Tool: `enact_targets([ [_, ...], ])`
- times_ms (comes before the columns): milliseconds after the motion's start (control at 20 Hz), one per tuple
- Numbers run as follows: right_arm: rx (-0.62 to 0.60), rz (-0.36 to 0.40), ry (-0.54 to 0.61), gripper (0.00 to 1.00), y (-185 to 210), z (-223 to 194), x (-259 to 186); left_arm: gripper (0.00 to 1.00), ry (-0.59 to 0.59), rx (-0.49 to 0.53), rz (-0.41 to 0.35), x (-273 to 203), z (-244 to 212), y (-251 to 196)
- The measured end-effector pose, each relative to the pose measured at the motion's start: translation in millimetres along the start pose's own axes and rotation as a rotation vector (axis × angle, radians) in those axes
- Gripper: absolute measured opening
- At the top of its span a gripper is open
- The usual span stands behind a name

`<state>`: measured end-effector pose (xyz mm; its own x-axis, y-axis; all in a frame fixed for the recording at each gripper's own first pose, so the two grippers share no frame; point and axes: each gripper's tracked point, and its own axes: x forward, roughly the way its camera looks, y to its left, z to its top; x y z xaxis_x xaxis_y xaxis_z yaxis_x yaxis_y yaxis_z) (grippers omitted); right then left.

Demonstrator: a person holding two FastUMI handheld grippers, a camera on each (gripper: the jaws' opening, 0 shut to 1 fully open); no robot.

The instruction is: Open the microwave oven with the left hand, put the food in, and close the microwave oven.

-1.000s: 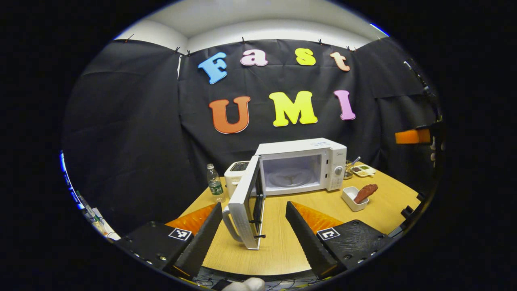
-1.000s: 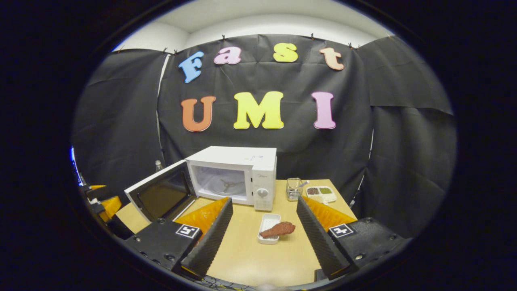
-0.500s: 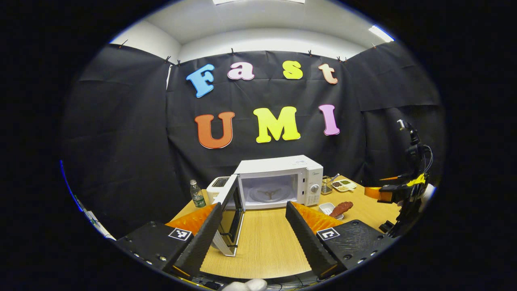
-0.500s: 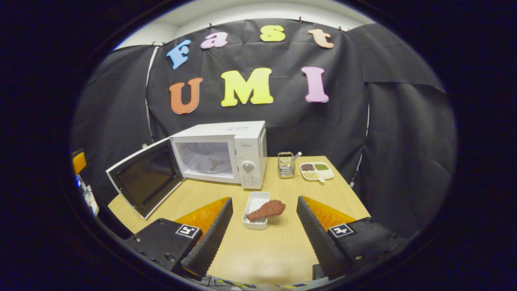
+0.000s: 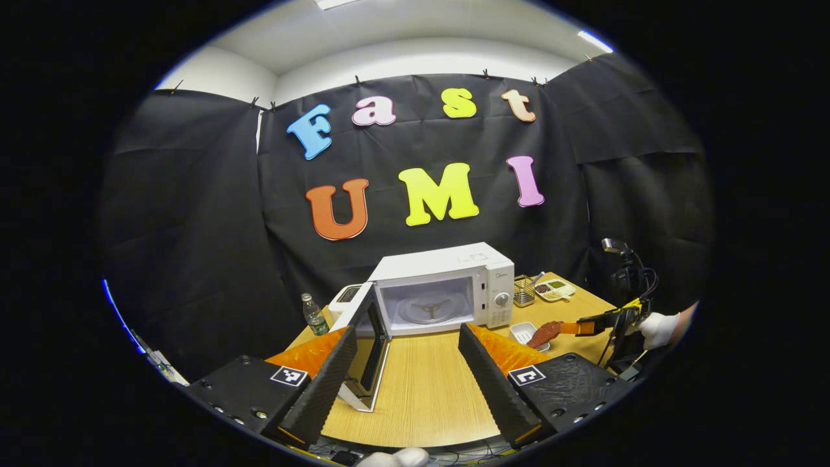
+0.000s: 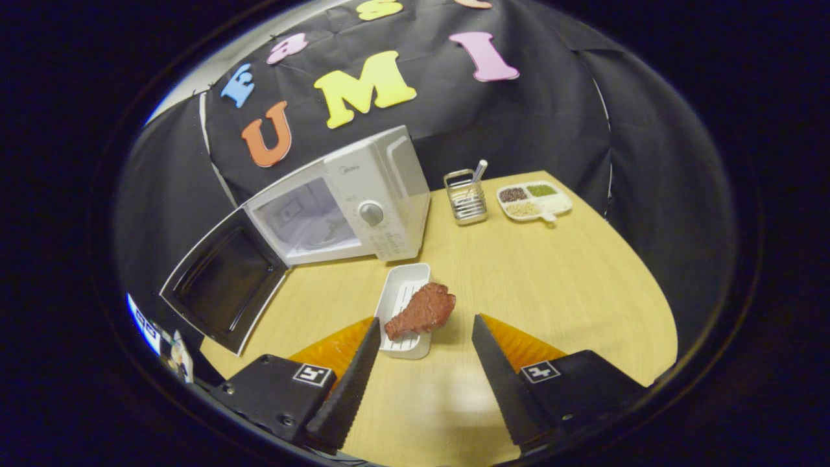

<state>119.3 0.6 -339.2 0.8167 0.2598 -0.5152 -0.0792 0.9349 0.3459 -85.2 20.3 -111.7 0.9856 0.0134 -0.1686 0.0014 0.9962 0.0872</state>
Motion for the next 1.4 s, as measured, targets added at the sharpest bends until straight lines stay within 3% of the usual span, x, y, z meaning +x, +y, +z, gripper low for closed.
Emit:
enact_targets([
  [50,0.034,0.019,0.031,0.78,-4.3,2.1,9.7,0.96,0.007,-0.008,0.012,4.7,2.2,-4.4],
  [100,0.070,0.045,0.060,0.84,-7.1,3.9,18.6,0.96,0.013,-0.017,0.027,8.4,4.8,-8.2],
  [150,0.107,0.078,0.086,0.70,-7.6,8.3,25.1,0.96,0.013,-0.018,0.044,12.8,8.5,-11.3],
  [200,0.142,0.101,0.111,0.77,-7.9,9.1,31.3,0.96,0.013,-0.015,0.065,17.0,12.7,-13.7],
  [250,0.165,0.131,0.140,0.71,-6.4,10.1,36.5,0.97,0.015,-0.012,0.084,21.6,15.7,-16.7],
  [300,0.179,0.149,0.166,0.48,-3.9,9.4,42.3,0.96,0.015,-0.010,0.103,24.4,17.6,-19.2],
  [350,0.183,0.152,0.201,0.43,-5.4,6.3,48.2,0.96,0.020,-0.012,0.120,27.3,19.2,-22.5],
  [400,0.196,0.174,0.229,0.29,-3.7,5.2,50.0,0.96,0.022,-0.011,0.139,28.9,21.0,-26.1],
  [600,0.295,0.241,0.317,0.09,4.5,0.3,54.0,0.97,0.032,-0.001,0.196,31.9,25.0,-37.7],
  [650,0.307,0.248,0.325,0.21,4.1,3.0,54.3,0.96,0.037,0.001,0.209,33.0,24.3,-39.5],
  [700,0.307,0.258,0.334,0.18,6.1,3.3,51.0,0.96,0.040,-0.001,0.219,33.0,23.0,-40.0],
  [750,0.296,0.267,0.336,0.08,7.7,5.2,48.3,0.96,0.043,-0.003,0.229,32.9,22.0,-39.7],
  [900,0.234,0.288,0.299,0.05,15.4,24.5,35.1,0.96,0.043,-0.001,0.248,29.6,18.7,-36.7],
  [950,0.222,0.295,0.277,0.15,20.2,34.7,30.3,0.96,0.049,-0.002,0.250,29.0,15.2,-34.0],
  [1150,0.192,0.321,0.171,0.15,57.0,77.3,10.8,0.96,0.050,-0.010,0.241,30.1,9.0,-14.4],
  [1400,0.298,0.319,0.020,0.15,127.0,106.9,13.0,0.96,0.058,-0.016,0.174,29.9,-4.0,17.0],
])
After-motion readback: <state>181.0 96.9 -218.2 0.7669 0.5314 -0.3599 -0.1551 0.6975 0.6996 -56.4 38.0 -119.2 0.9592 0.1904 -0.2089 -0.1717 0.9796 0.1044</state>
